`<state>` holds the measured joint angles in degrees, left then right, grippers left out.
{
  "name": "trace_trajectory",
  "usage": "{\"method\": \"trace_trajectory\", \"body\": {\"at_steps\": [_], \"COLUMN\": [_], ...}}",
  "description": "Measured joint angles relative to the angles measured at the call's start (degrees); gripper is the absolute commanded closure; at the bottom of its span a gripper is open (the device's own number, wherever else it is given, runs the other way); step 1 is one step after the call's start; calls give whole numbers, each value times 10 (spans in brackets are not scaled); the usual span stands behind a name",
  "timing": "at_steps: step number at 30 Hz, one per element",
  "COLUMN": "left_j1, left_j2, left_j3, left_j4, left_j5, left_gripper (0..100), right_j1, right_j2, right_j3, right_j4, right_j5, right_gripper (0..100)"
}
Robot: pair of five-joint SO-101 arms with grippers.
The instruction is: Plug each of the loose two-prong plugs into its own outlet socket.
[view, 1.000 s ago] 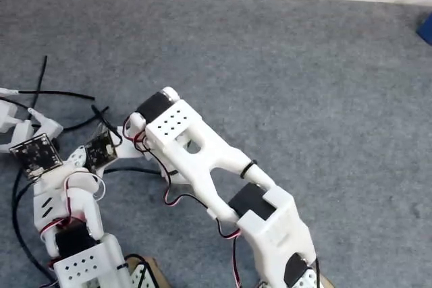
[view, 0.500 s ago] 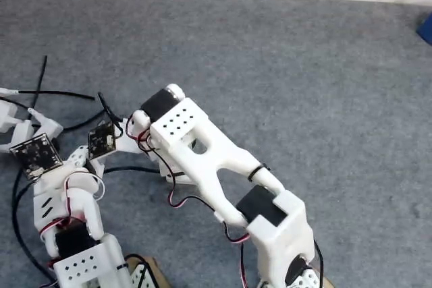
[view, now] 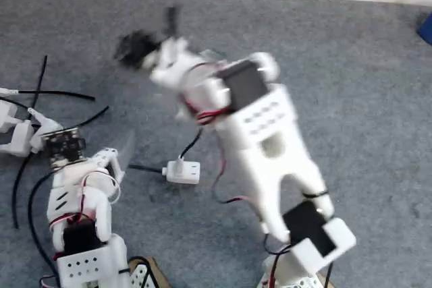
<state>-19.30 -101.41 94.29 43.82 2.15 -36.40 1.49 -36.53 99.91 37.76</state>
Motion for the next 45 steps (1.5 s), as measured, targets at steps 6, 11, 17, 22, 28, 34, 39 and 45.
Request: {"method": "trace_trajectory", "body": {"at_steps": [6, 11, 17, 22, 28, 34, 39, 45], "left_j1": [85, 185, 238, 236, 216, 210, 229, 300], "left_j2": [0, -1, -2, -3, -6, 0, 21, 51], "left_j3": [-49, -94, -106, -106, -68, 18, 19, 19], "left_j4": [105, 213, 271, 278, 217, 82, 40, 34], "left_j5": [-40, -79, -198, -342, -466, -523, -527, -543], "left_gripper": [621, 621, 621, 621, 620, 578, 575, 622], "right_j1": [164, 273, 309, 307, 267, 252, 248, 248], "right_j2": [-58, -84, -144, -244, -398, -430, -429, -429], "right_j3": [76, 224, 467, 742, 937, 970, 970, 972], "right_j4": [1, -2, -117, -282, -367, -380, -382, -382], "right_j5": [-104, -138, -161, -203, -229, -229, -231, -233], "right_gripper": [655, 655, 655, 655, 655, 655, 655, 655]}}
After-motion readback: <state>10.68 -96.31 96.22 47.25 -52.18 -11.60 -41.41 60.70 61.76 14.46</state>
